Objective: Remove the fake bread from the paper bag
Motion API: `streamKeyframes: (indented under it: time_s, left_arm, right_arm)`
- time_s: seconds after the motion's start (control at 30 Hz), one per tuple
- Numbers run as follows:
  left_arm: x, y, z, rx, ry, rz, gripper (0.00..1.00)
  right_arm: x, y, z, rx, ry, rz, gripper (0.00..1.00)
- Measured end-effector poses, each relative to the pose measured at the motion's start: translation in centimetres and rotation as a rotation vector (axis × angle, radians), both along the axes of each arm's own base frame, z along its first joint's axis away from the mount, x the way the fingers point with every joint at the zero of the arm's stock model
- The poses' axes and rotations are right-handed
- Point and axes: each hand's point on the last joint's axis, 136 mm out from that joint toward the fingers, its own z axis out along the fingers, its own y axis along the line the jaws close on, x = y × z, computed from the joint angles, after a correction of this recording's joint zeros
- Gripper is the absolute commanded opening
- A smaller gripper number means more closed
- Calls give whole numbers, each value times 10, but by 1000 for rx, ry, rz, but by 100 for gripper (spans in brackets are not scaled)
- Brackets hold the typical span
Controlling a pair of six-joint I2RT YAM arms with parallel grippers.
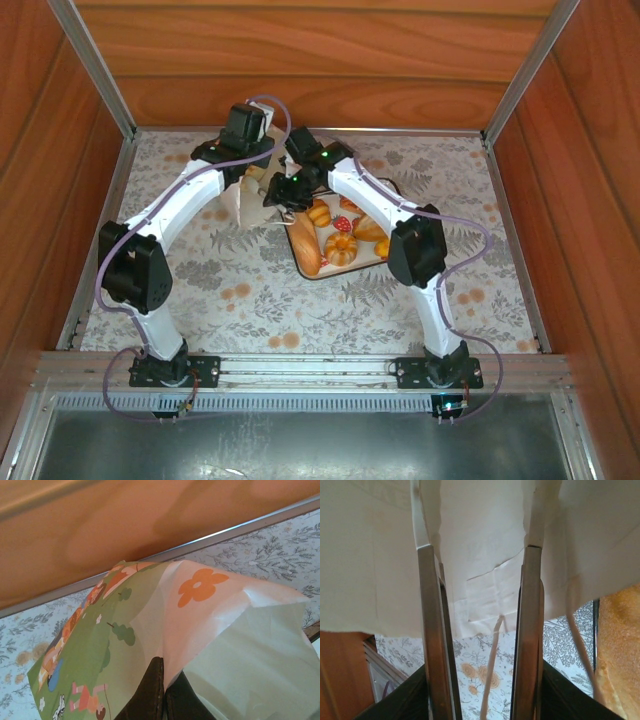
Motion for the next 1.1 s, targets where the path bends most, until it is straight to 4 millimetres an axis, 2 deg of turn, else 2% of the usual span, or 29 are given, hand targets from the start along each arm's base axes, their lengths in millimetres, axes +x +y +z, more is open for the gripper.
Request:
streamKeyframes:
  time_s: [0.2,0.5,0.73,1.1]
  left_arm:
    - [-1,-2,0,-13,2,5,0]
    - [-1,-4,0,-19,4,-2,0]
    - [-2,-7,1,-28,6,-21,0]
    - [-3,-16,5,-34,4,-73,0]
  right_arm:
    - [10,7,-11,6,13,-33,51]
    - [21,15,-17,36,29,-66,50]
    - [30,18,-30,43,57,-85,51]
    - [50,27,-27,94,43,-97,52]
